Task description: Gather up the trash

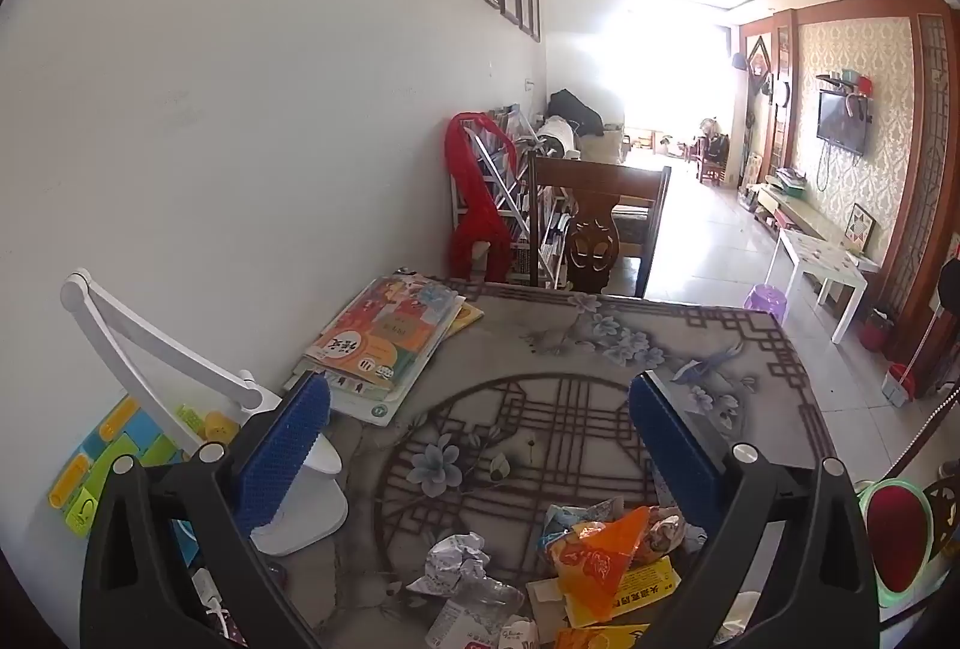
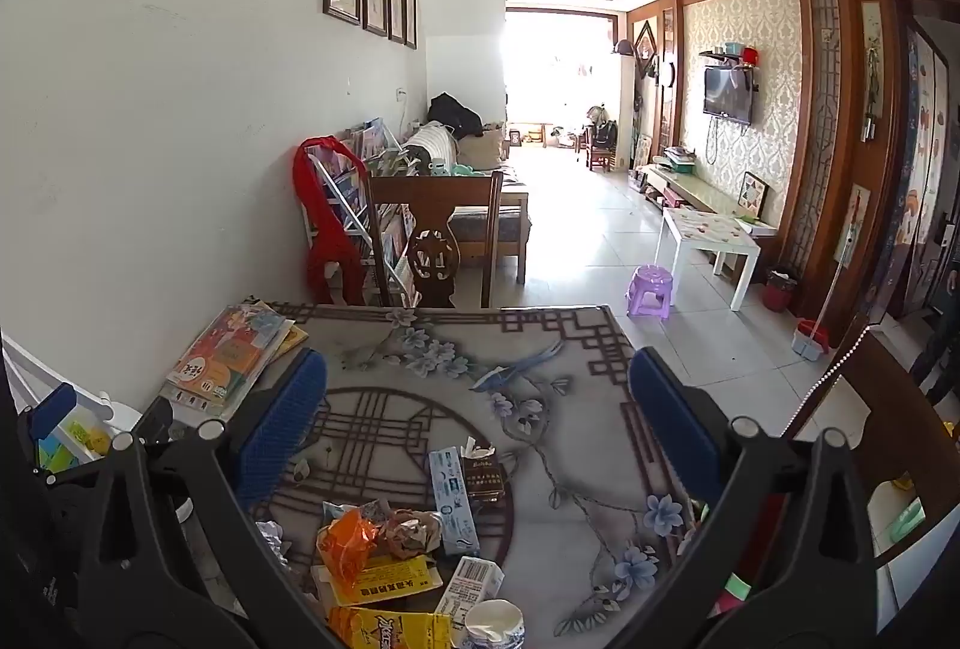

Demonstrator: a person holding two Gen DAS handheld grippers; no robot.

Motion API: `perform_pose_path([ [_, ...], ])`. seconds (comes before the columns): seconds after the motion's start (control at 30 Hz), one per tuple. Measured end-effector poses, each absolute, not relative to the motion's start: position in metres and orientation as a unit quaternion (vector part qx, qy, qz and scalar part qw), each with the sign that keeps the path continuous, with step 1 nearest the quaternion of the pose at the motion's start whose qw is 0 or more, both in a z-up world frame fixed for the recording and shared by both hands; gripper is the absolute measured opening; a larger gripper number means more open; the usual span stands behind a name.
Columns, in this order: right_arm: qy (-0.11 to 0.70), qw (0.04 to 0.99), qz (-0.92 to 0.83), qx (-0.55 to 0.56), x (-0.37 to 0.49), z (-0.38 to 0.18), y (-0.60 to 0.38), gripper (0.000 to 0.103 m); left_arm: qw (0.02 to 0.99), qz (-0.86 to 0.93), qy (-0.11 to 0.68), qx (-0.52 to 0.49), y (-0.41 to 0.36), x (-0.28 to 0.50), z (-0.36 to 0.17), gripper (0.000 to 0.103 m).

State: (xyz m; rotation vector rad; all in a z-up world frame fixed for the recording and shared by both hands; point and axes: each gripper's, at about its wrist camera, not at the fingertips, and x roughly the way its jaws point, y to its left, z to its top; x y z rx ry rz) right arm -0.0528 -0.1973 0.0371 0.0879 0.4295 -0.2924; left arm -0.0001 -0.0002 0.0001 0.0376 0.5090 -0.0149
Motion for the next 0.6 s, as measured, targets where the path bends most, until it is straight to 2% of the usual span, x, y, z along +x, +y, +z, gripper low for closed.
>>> perform_pose_path([
  [0.6,0.219,0.964,-0.147,0.042,-0.051,0.0289,-0.2004,0.1,0.968,0.001,0.248,0.026,0.0003,0.0023,-0.0023,0.095],
])
